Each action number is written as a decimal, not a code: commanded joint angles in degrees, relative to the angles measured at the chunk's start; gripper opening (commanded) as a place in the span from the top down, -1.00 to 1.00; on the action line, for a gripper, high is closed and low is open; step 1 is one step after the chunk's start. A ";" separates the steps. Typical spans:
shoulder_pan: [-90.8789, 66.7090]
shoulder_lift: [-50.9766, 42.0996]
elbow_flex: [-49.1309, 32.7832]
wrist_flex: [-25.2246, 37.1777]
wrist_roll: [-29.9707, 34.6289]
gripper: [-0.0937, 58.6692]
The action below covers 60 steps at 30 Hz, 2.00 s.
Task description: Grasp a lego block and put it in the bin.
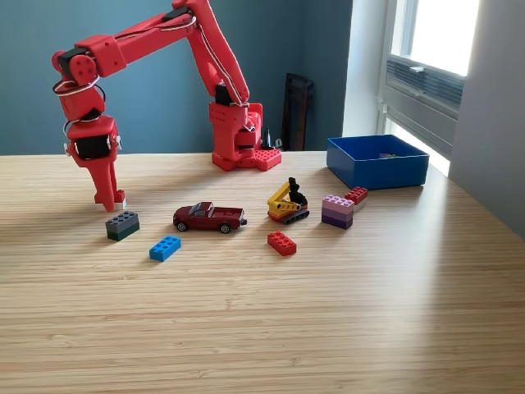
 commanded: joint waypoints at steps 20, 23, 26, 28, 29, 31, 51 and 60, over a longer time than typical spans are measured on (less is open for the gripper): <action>-7.21 2.99 -6.59 9.40 19.42 1.00; -13.89 7.91 -8.00 11.95 25.75 1.00; -20.83 14.68 -5.71 11.95 30.94 1.00; -25.75 19.34 -4.13 12.74 33.84 1.00; -28.04 21.45 -3.69 13.45 35.16 1.00; -32.70 25.75 -3.69 15.73 37.53 1.00; -98.79 38.94 8.53 23.12 69.70 1.00; -120.59 38.76 4.75 22.68 76.03 1.00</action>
